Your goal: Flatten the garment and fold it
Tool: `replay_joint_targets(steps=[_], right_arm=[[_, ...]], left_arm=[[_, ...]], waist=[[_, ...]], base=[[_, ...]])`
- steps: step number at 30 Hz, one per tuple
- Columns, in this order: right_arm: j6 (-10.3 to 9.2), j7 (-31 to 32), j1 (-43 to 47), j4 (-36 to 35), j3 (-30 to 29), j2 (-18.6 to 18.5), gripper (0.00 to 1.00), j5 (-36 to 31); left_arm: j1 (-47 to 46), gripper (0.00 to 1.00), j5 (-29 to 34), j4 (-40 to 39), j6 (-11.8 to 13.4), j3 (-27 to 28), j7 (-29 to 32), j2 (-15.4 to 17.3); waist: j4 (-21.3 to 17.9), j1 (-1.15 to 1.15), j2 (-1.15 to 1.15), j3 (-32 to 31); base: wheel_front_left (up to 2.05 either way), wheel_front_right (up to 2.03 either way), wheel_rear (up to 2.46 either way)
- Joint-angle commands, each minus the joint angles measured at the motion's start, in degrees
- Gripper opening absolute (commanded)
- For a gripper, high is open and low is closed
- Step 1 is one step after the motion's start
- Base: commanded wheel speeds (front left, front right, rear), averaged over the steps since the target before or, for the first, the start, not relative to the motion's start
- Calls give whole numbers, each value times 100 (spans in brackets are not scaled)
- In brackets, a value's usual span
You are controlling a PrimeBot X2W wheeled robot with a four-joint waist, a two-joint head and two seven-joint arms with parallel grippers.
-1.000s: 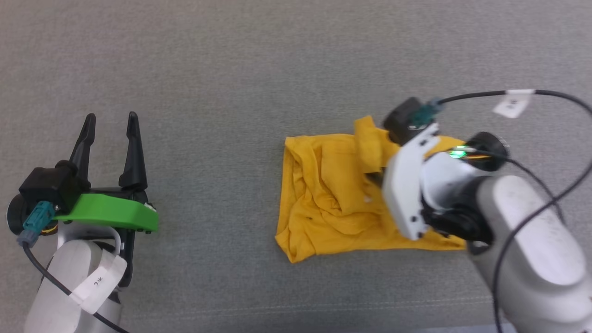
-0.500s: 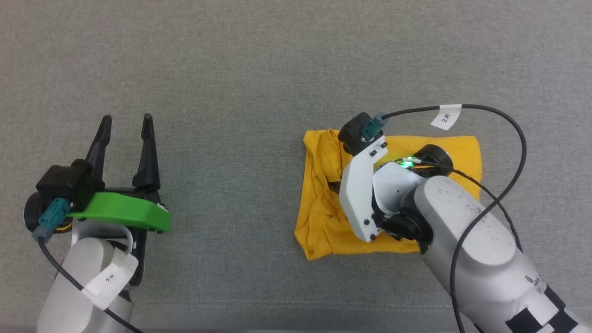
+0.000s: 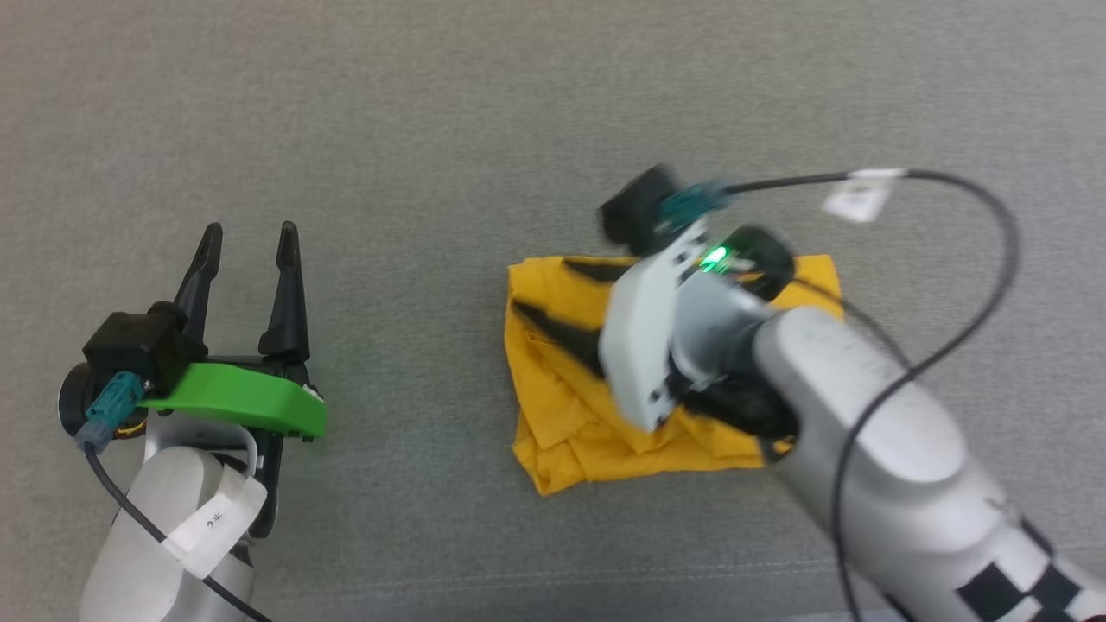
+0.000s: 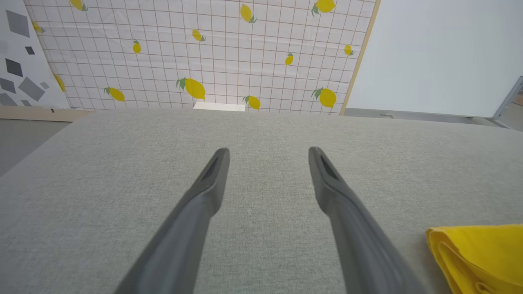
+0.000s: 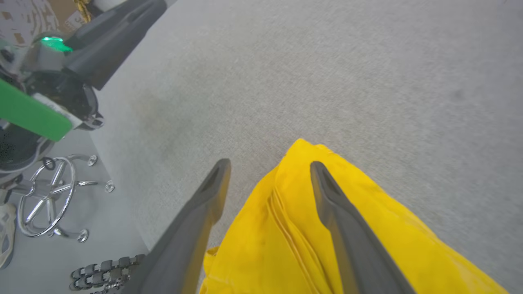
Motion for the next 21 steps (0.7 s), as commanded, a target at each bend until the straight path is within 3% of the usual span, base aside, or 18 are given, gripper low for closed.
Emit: replay_joint_targets(steps=[1,6,11,16,21], right_arm=[[-8,-171,-41,-132,-147,-153,100,-18],[-8,-546,316,-485,-919,-572,100,-379],[-8,-357,1074,-803,-1879,-799,100,-811],[-8,157,1816,-1010,-2532,-677,100,-1298],[-8,480,2173,-1096,-2798,-290,100,-1617]], left_arm=[[-58,100,-13,1,4,-7,-29,-6],[-19,100,3,-51,56,2,-32,20],[50,100,14,-130,109,14,-31,62],[29,100,205,-326,202,49,-53,107],[-21,100,455,-576,239,88,-67,59]], waist=[[-160,0,0,-107],[-352,0,0,-140],[-509,0,0,-136],[-560,0,0,-51],[-514,0,0,75]], base=[[0,0,0],[0,0,0],[0,0,0],[0,0,0],[0,0,0]])
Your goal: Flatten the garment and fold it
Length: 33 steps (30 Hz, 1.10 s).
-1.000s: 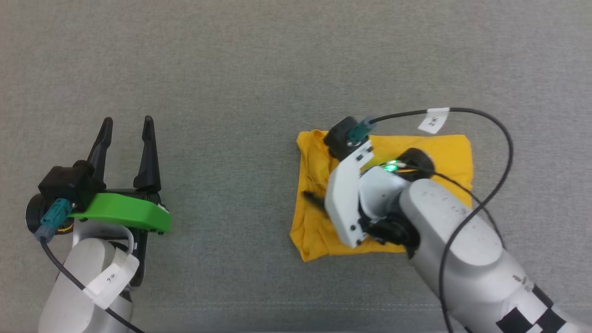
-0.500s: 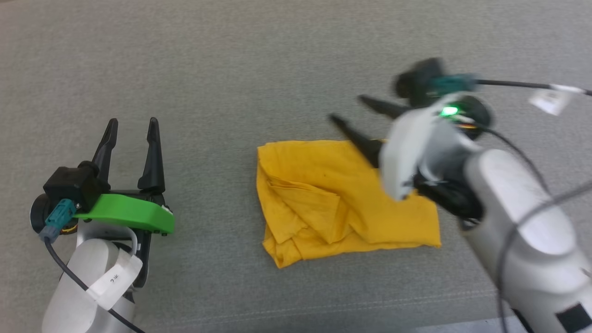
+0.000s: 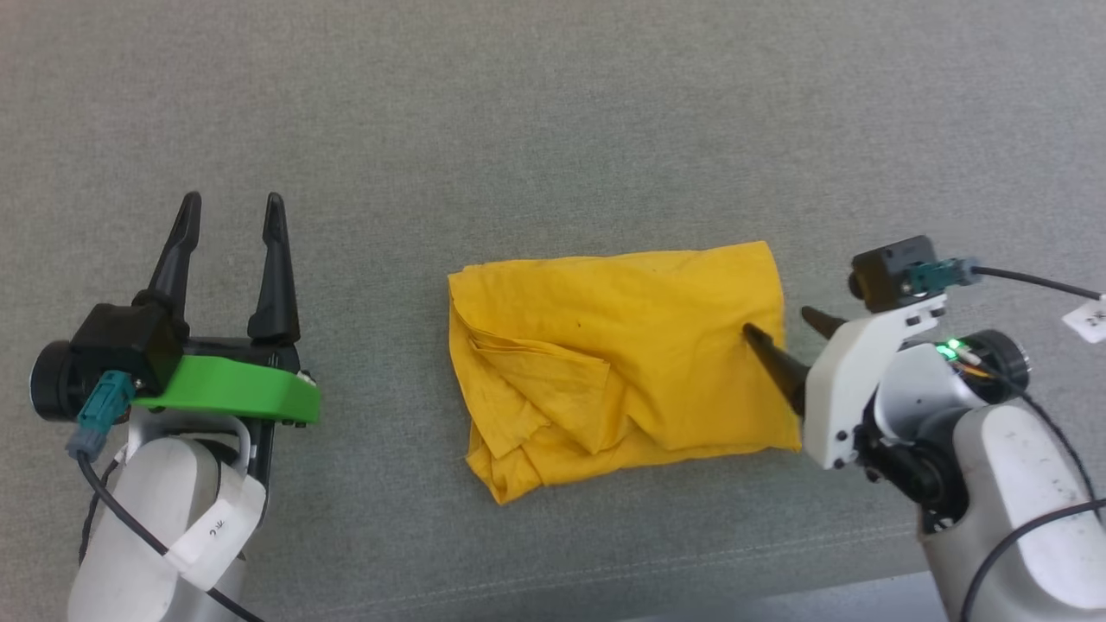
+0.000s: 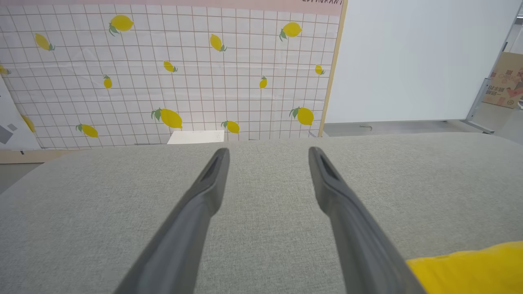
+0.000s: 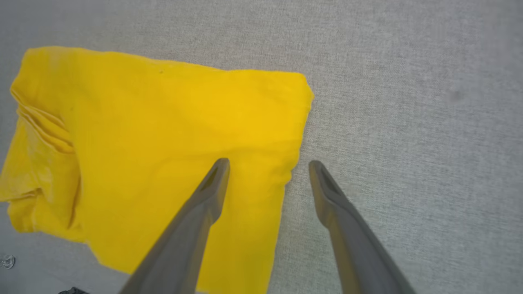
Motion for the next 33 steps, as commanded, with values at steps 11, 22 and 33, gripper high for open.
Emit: replay_joint_targets(steps=[11,22,33], right_arm=[[-8,329,64,704,-1,313,100,-607],[-8,486,-215,1139,320,180,0,-211],[-8,463,-1029,634,1194,-969,0,95]], left_arm=[[-10,100,268,-118,-63,272,-50,-383],[49,100,389,15,-315,483,-51,-636],[253,100,500,-100,-377,757,-51,-564]], waist=[[213,0,0,123],[281,0,0,88],[-999,0,0,298]], base=[[0,0,0],[0,0,0],[0,0,0]])
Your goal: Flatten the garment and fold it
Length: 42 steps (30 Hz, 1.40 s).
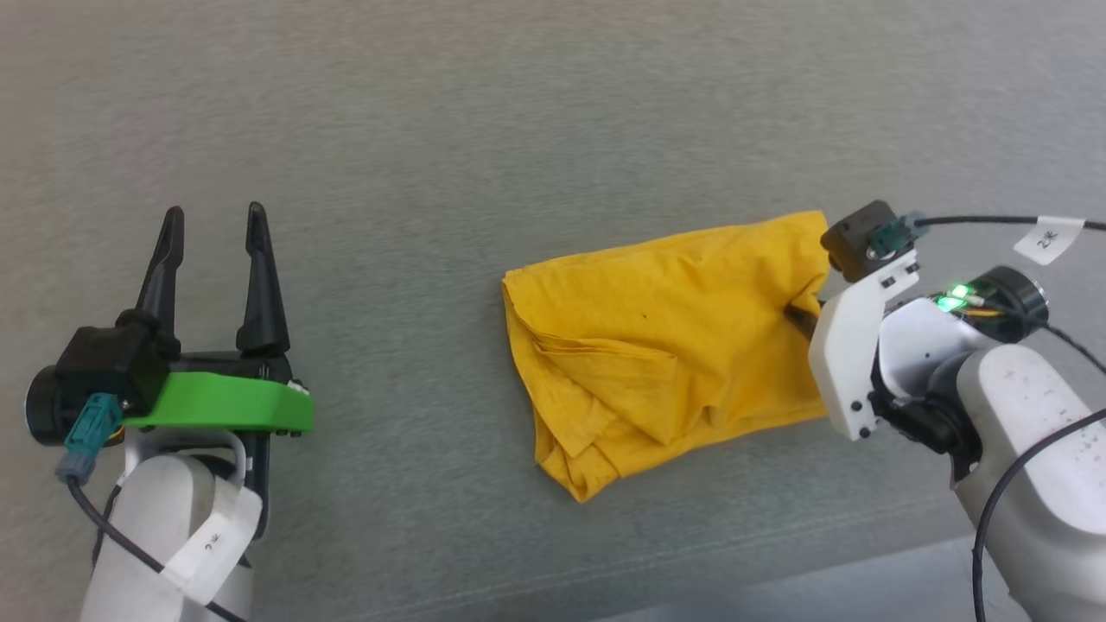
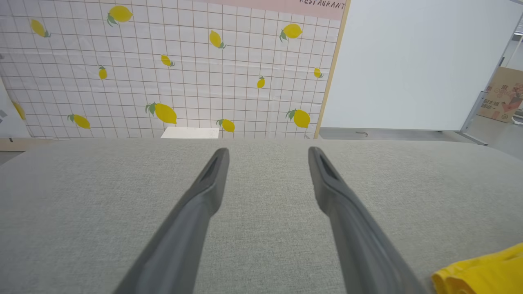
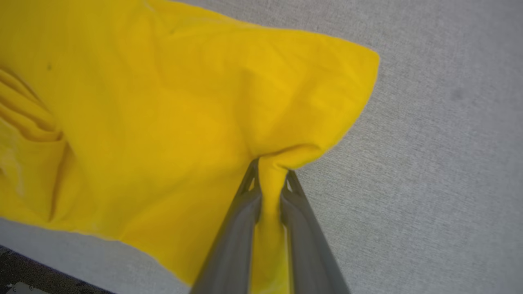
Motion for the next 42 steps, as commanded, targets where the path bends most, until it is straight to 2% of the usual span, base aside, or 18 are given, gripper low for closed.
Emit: replay_joint_targets(steps=[1,6,10,18,24,32,33,34,38,42], right_arm=[[-9,5,-138,7,76,-71,0,72],[-9,-191,-477,292,135,-287,0,156],[-9,-379,-737,594,-28,-542,0,69],[-9,-815,-1127,1331,-816,-1122,0,-368],[-9,-1229,-1375,2031,-1773,-1306,0,-824],[-9,-1573,-1553,2742,-2977,-1248,0,-1539],[-9,-1593,-1565,2808,-3091,-1221,65,-1613],[-9,-1631,-1575,2852,-3212,-1209,100,-1669],[-9,-1780,-1571,2959,-3632,-1222,100,-1890],[-9,-1970,-1590,2750,-3847,-1300,100,-1773]], left_arm=[[61,100,66,-25,-10,22,-24,74],[-19,100,117,-106,-42,-42,121,195],[-159,100,175,-335,-26,-86,284,279],[-304,100,280,-1083,70,14,702,569],[-281,100,314,-1608,207,197,908,729],[-151,100,321,-1941,329,377,1011,850],[-129,100,307,-1939,336,394,1004,854],[-110,100,295,-1925,339,404,991,854],[-32,100,223,-1744,339,391,858,791],[85,100,99,-1380,343,355,628,634]], waist=[[-891,0,0,279],[-1526,0,0,537],[-1638,0,0,839],[-1335,0,0,1673],[-1042,0,0,2135],[-805,0,0,2280],[-791,0,0,2247],[-780,0,0,2206],[-715,0,0,1847],[-635,0,0,1246]], base=[[0,0,0],[0,0,0],[0,0,0],[0,0,0],[0,0,0],[0,0,0],[0,0,0],[0,0,0],[0,0,0],[0,0,0]])
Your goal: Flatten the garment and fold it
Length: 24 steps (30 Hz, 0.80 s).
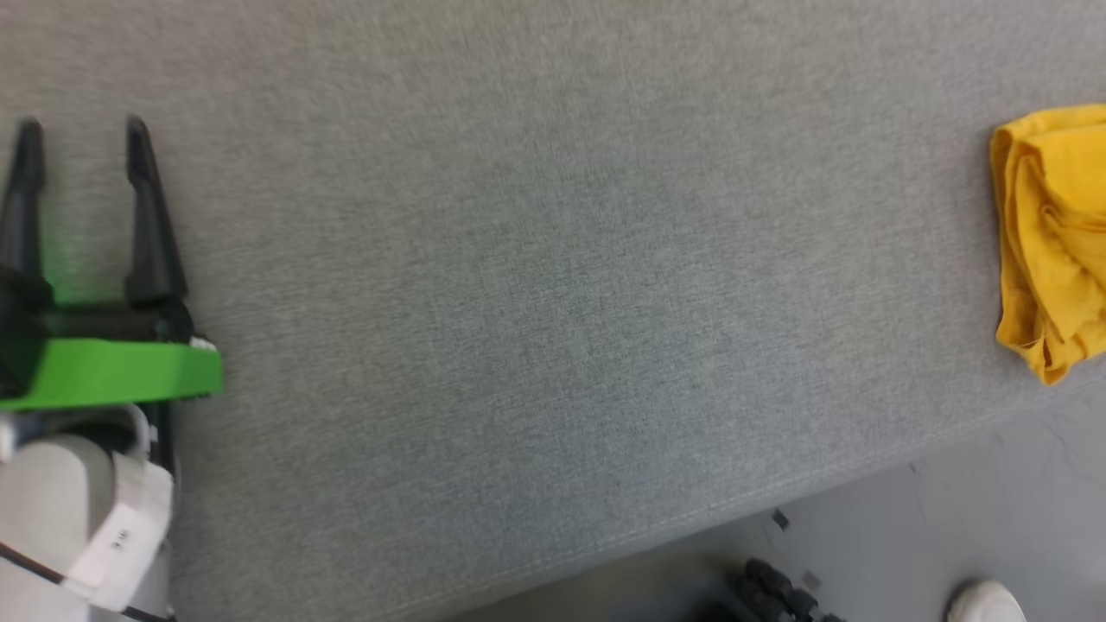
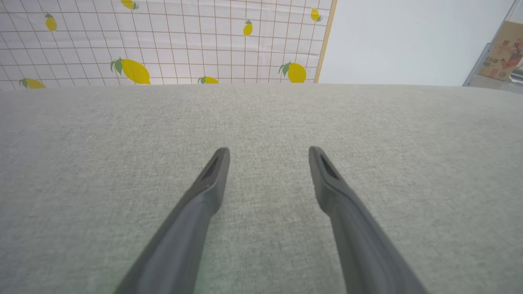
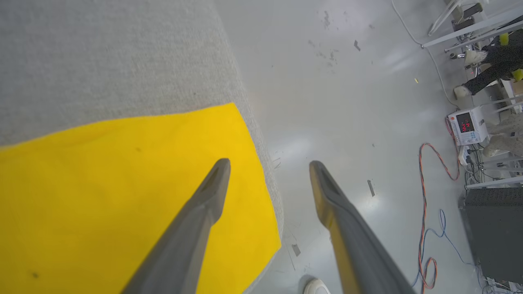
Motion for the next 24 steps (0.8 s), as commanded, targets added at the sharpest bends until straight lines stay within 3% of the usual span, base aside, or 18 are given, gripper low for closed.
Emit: replay_joint_targets(steps=[1,12,24], right_arm=[[-9,-108,-112,-188,9,-8,100,133],[-9,-1259,201,-2167,1431,414,100,1466],[-9,-2968,1519,-3573,1771,2117,100,1672]], left_arm=[[157,100,-95,175,39,-2,-91,-78],[593,100,-421,873,128,54,-425,-465],[752,100,-555,1091,205,68,-561,-689]], waist=[[61,-1,-1,-781],[285,-1,-1,-2291],[683,-1,-1,-2928]], base=[[0,0,0],[0,0,0],[0,0,0]])
